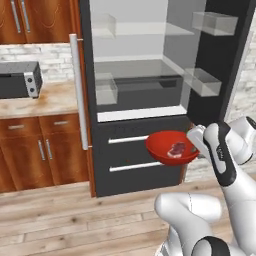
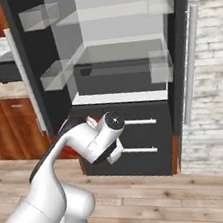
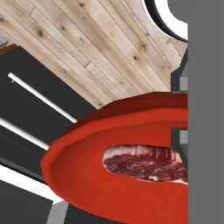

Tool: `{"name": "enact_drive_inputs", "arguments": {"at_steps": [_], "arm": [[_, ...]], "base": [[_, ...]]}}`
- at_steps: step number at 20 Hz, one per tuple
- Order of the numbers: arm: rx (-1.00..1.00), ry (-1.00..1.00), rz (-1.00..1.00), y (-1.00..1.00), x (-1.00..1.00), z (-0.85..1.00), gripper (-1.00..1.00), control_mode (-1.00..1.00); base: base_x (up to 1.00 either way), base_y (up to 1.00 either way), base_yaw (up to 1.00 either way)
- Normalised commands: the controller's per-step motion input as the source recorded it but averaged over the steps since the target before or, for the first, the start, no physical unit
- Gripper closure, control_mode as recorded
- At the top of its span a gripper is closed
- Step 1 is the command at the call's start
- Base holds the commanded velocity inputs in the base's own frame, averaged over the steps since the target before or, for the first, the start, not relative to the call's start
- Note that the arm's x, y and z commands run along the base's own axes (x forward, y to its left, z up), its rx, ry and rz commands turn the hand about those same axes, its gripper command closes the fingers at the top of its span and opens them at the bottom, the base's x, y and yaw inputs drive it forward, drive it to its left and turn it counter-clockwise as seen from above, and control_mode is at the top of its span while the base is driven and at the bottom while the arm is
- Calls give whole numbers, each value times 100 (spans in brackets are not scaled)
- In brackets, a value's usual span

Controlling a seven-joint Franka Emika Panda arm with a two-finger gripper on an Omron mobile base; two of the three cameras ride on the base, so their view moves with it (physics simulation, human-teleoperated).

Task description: Place one of the steaks on the plate and the other in the bowl. Then place the bowl in the fridge.

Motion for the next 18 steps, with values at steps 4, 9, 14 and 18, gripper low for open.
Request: {"name": "enact_drive_inputs", "arguments": {"at_steps": [4,9,14,18], "arm": [[0,0,0,0,0,0,100,100],[0,0,0,0,0,0,100,100],[0,0,0,0,0,0,100,100],[0,0,0,0,0,0,100,100]], "base": [[37,-12,-16],[52,28,-6],[70,34,-6],[67,29,-4]]}}
